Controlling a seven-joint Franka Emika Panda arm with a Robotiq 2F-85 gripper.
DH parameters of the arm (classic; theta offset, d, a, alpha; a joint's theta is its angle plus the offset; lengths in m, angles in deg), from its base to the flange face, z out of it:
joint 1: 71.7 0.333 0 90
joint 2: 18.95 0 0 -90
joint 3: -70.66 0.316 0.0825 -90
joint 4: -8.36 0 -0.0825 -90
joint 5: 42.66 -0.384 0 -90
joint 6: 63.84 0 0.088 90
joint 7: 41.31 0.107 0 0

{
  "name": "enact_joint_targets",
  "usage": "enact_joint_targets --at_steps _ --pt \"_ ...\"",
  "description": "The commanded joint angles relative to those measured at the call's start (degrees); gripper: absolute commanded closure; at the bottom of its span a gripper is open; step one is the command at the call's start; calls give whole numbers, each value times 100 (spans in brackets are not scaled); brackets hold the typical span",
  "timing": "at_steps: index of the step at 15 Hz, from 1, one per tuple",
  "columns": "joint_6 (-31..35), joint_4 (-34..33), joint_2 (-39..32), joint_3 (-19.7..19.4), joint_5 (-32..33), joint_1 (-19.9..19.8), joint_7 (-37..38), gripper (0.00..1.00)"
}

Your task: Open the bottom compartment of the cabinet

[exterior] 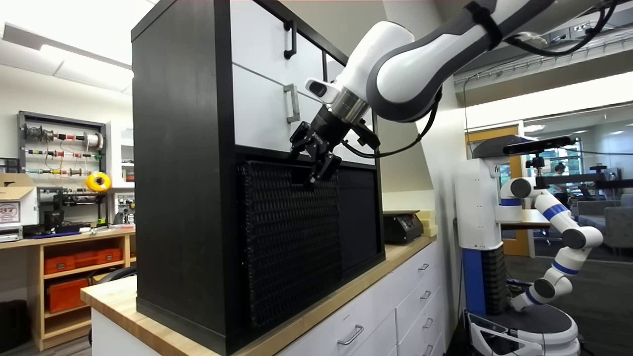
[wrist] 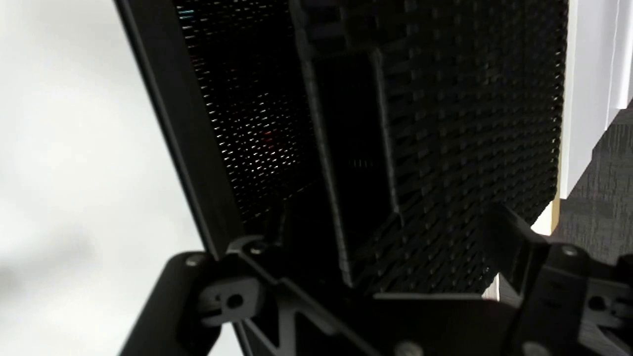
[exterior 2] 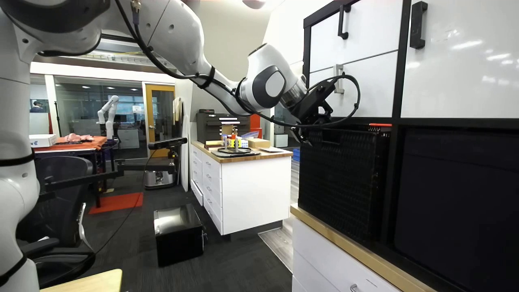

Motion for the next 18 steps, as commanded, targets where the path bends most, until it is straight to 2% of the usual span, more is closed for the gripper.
enact_joint_targets --at_steps 1,7,11,13,15,18 --pt "-169 -324 -228 68 -214 -64 -358 33" --pt "-284 -432 -216 69 -219 -75 -537 74" --pt "-564 -290 -41 122 -401 -92 -867 95" --pt "-743 -183 75 114 -449 -82 -1011 99" --pt "-888 -70 221 97 -413 -63 -1065 96" --pt "-1102 78 445 179 -320 -131 -1085 97"
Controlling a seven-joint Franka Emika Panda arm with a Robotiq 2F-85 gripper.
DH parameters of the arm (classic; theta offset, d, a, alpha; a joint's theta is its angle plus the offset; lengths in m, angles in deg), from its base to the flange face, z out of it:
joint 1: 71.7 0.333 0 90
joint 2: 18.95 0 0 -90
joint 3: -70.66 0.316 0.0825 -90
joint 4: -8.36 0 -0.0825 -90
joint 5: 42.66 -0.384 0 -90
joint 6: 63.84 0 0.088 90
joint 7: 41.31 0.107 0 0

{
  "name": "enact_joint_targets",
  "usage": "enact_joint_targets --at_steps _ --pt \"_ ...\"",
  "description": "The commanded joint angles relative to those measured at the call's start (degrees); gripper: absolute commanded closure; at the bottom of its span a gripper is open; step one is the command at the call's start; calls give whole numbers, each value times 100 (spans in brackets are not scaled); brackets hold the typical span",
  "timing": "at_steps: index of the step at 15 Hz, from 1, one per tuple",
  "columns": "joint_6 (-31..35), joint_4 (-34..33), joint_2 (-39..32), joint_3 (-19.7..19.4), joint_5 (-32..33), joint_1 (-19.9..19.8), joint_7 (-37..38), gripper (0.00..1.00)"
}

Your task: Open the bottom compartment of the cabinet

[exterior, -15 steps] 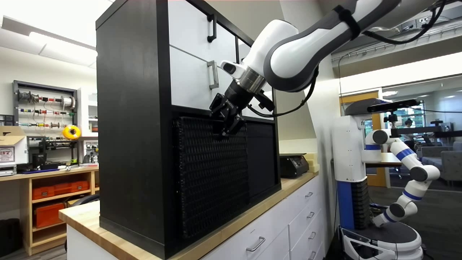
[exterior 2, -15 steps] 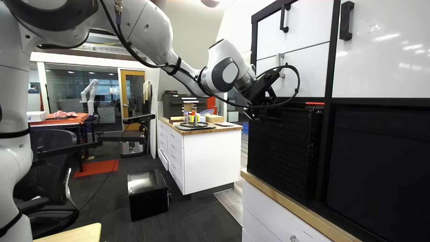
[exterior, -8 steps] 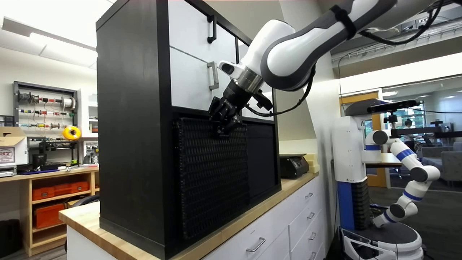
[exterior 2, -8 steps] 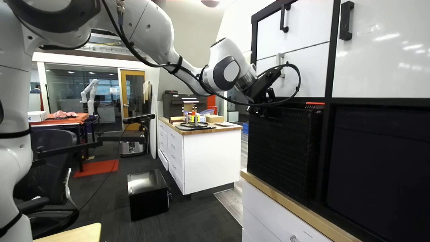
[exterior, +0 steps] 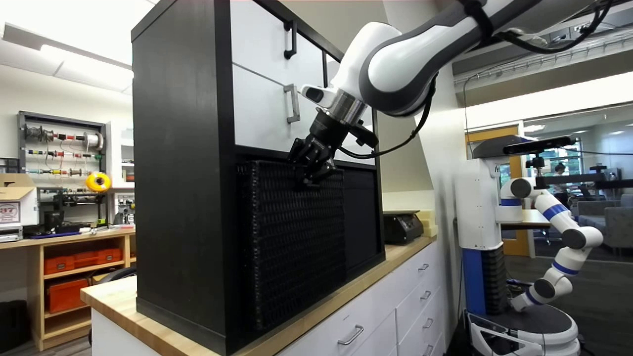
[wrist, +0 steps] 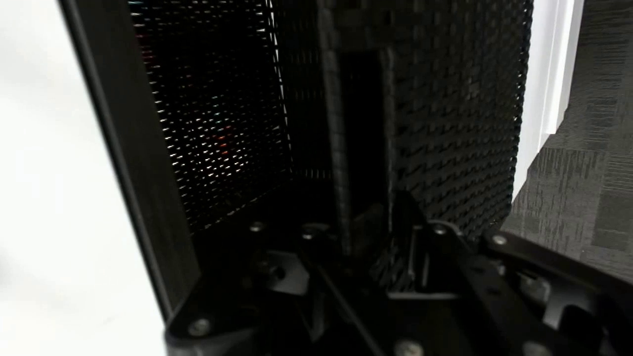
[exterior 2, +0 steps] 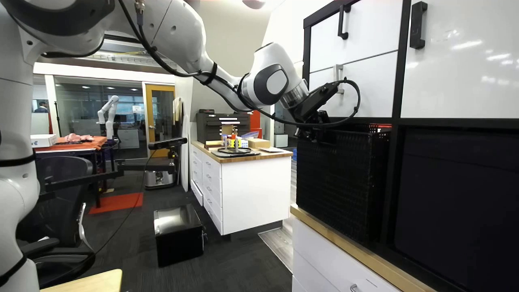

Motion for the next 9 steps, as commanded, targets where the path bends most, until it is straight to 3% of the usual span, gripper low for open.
enact_joint_targets --at_steps 1,9 --pt "-324 386 589 124 -40 -120 -319 97" --pt "-766 1156 1407 78 -58 10 -447 97"
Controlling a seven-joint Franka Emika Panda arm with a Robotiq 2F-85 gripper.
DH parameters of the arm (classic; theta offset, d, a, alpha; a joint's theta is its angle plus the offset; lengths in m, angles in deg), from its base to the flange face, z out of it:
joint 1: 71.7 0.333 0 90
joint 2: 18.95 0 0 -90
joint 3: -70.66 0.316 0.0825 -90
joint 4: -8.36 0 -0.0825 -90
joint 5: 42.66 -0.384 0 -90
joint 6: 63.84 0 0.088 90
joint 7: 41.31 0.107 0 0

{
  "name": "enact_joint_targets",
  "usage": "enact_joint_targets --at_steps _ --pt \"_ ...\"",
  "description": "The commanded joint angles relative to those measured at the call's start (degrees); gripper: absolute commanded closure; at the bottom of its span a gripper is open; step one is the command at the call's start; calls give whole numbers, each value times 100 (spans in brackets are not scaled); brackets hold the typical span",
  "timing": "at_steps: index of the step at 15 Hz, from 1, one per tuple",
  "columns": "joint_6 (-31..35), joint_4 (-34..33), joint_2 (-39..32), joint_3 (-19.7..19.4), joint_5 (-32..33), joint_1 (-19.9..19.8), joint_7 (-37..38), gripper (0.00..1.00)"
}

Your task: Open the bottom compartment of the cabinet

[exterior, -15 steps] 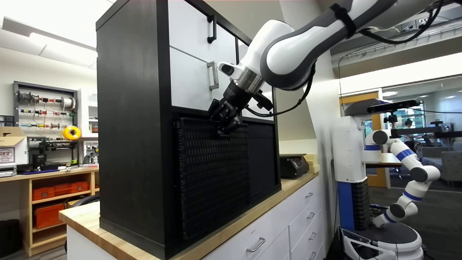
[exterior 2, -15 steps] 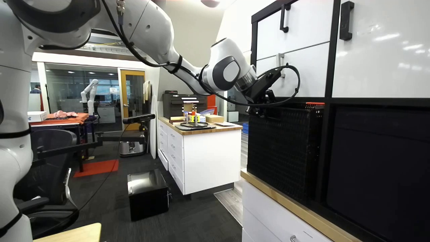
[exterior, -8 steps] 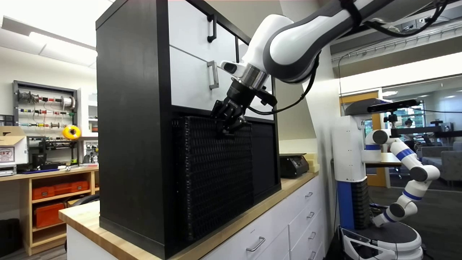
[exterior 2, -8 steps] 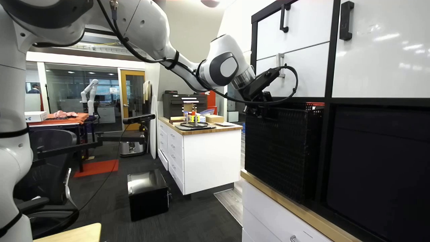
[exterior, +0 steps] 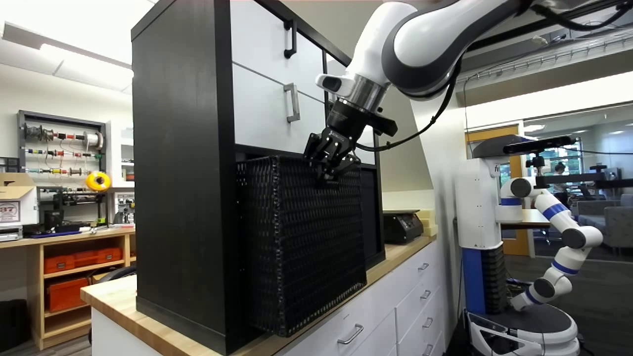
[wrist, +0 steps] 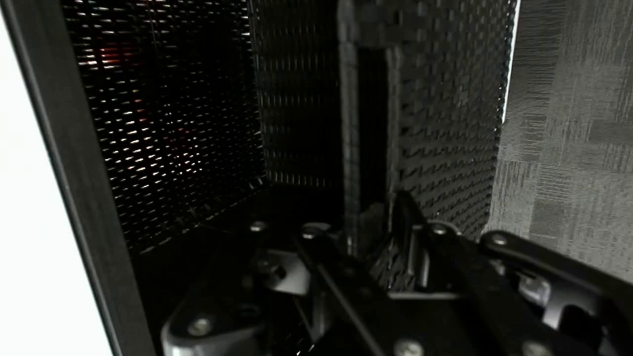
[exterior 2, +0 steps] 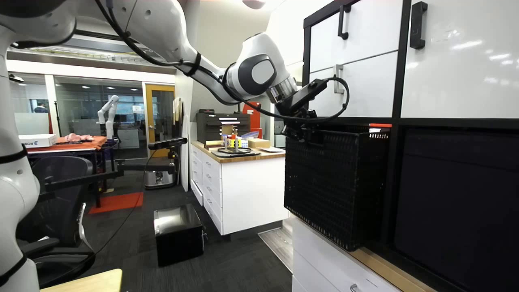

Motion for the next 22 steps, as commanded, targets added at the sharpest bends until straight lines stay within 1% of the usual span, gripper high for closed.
enact_joint_targets --at_steps 1,3,4,5,7,11,14,15,16,18,22 --pt "-168 597 739 11 -72 24 -230 96" --pt "-207 809 933 -13 -66 56 -204 96" --pt "-219 898 1019 -26 -54 71 -189 73" --pt "-243 986 1107 -35 -57 87 -171 63" --pt "-257 1100 1259 -53 -49 120 -148 53" --pt "-358 1117 1467 -63 -33 186 -36 27" --pt "-619 928 1495 -34 1 208 163 7" --pt "-792 839 1489 -8 62 183 317 2" --pt "-1055 684 1444 11 83 149 528 0" --pt "-1737 293 1308 47 184 53 1125 0" --pt "-2798 -464 1060 9 328 -22 2124 0"
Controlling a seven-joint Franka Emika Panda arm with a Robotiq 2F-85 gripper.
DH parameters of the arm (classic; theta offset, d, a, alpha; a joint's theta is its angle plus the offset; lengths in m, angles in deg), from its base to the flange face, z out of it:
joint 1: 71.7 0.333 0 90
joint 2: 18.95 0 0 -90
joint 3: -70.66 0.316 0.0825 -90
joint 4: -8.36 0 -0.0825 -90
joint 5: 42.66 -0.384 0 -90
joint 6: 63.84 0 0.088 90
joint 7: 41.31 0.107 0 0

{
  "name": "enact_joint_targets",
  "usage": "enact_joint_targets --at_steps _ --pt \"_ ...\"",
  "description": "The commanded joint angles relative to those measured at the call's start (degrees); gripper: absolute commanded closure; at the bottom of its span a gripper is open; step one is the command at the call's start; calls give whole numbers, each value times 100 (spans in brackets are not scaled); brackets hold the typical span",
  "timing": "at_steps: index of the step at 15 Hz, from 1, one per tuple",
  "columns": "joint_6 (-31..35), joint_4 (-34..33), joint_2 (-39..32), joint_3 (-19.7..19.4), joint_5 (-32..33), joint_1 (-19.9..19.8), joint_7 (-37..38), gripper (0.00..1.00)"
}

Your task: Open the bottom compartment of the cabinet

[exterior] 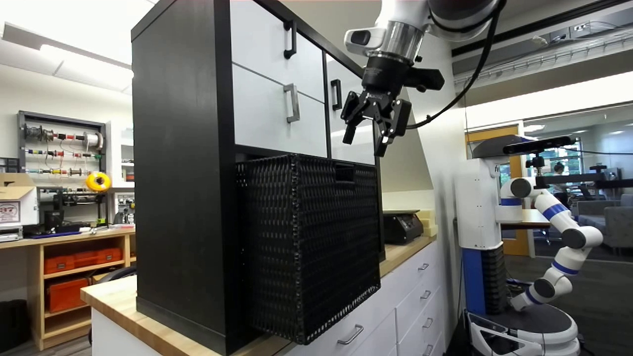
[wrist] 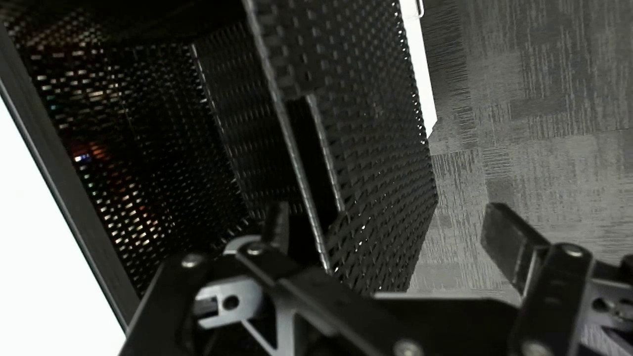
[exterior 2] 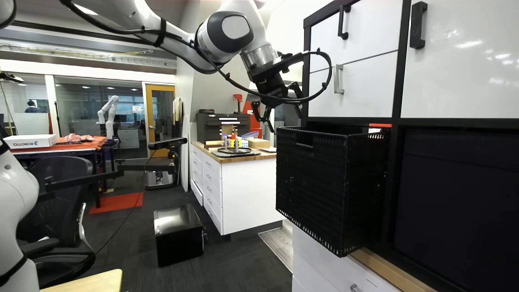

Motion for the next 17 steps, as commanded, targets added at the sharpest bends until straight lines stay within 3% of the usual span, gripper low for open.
enact_joint_targets --at_steps 1,11,14,15,17 --pt "-953 -808 -306 6 272 -109 989 0" --pt "-2174 -1759 -907 -24 651 -137 3543 0" --pt "-2246 -1769 -920 2 743 -115 3949 0" --pt "-2007 -1607 -875 -45 606 -123 3616 0" --pt "-2030 -1620 -886 -29 632 -117 3746 0"
